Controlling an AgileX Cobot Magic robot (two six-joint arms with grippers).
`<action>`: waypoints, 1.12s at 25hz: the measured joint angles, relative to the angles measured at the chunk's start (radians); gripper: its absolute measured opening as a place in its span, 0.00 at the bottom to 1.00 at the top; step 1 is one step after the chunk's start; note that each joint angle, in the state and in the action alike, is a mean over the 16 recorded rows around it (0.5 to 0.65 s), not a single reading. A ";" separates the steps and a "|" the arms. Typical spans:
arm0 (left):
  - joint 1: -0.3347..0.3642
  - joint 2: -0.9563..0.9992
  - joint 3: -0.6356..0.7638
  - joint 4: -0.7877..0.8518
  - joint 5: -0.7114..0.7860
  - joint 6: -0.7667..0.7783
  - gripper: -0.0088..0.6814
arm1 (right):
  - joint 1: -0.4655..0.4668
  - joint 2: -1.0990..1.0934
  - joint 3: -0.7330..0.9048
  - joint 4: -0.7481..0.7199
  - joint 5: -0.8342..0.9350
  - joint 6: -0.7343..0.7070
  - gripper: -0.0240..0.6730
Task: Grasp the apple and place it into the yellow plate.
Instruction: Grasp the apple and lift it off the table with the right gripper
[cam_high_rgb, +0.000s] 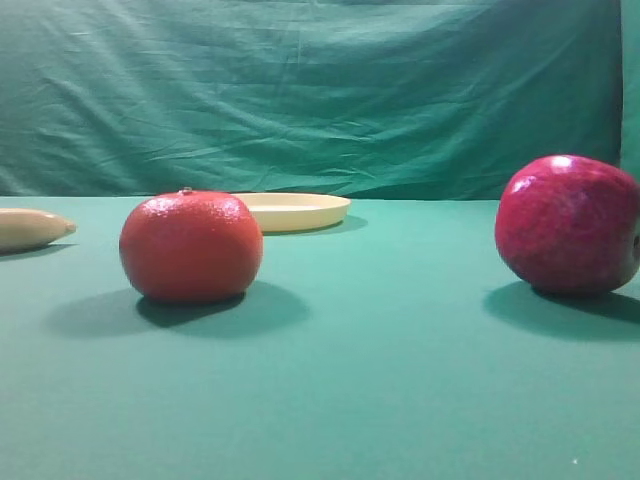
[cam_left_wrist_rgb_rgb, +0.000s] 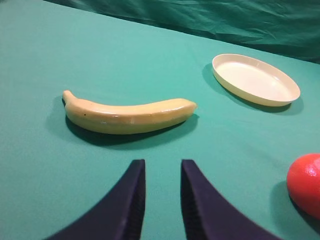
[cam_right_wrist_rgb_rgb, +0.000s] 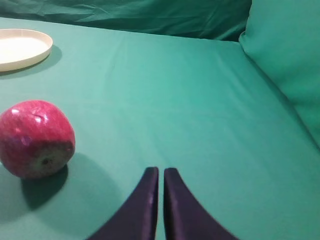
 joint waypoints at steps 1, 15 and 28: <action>0.000 0.000 0.000 0.000 0.000 0.000 0.24 | 0.000 0.000 0.000 0.000 0.000 0.000 0.03; 0.000 0.000 0.000 0.000 0.000 0.000 0.24 | 0.000 0.000 0.000 0.000 0.000 0.000 0.03; 0.000 0.000 0.000 0.000 0.000 0.000 0.24 | 0.000 0.000 0.001 0.044 -0.062 0.003 0.03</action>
